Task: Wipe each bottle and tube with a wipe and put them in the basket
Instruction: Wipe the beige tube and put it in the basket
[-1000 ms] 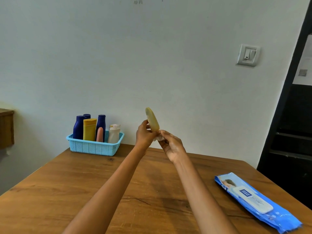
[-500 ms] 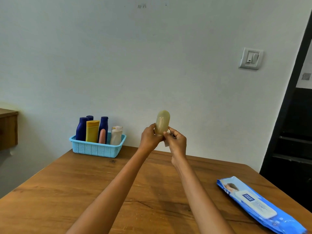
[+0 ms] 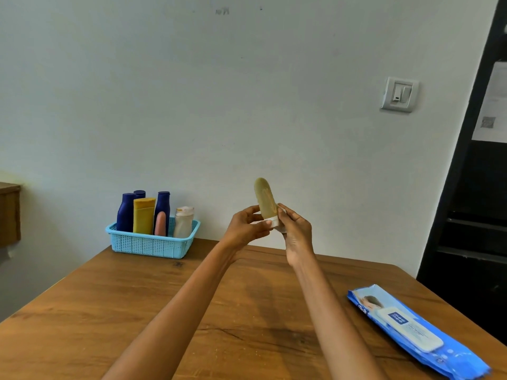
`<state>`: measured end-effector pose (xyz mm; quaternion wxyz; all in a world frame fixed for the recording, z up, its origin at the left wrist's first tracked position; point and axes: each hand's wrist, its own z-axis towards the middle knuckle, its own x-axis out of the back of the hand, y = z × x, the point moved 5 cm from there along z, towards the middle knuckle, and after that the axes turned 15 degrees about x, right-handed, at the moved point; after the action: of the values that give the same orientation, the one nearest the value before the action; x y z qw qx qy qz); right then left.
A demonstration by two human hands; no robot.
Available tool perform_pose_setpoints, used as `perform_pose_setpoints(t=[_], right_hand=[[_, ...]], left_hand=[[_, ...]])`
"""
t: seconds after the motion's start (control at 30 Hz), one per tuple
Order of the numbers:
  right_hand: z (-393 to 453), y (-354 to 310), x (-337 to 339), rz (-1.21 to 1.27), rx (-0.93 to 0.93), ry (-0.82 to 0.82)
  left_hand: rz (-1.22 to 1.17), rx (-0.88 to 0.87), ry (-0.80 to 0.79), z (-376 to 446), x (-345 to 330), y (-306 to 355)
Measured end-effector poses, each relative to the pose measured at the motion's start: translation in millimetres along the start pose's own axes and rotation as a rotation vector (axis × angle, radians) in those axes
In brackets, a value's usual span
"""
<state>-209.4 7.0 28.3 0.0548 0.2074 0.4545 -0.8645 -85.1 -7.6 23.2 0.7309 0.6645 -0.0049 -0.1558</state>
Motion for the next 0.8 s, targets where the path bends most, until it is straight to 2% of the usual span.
perform_pose_setpoints(t=[0.17, 0.4, 0.53, 0.67, 0.8], right_hand=[[-2, -7, -15, -0.156, 0.097, -0.184], [-8, -17, -25, -0.482, 0.353, -0.110], [-15, -23, -27, -0.549, 0.472, -0.089], [-15, -24, -27, -0.503, 0.460, -0.121], [-11, -28, -20, -0.443, 0.518, -0.041]], left_hand=[[-0.005, -0.115, 0.141, 0, -1, 4], [0.062, -0.234, 0.290, -8, -2, 9], [0.025, -0.237, 0.283, -9, 2, 9], [-0.034, -0.180, 0.245, -6, 4, 4], [-0.049, -0.135, 0.120, -5, -3, 0]])
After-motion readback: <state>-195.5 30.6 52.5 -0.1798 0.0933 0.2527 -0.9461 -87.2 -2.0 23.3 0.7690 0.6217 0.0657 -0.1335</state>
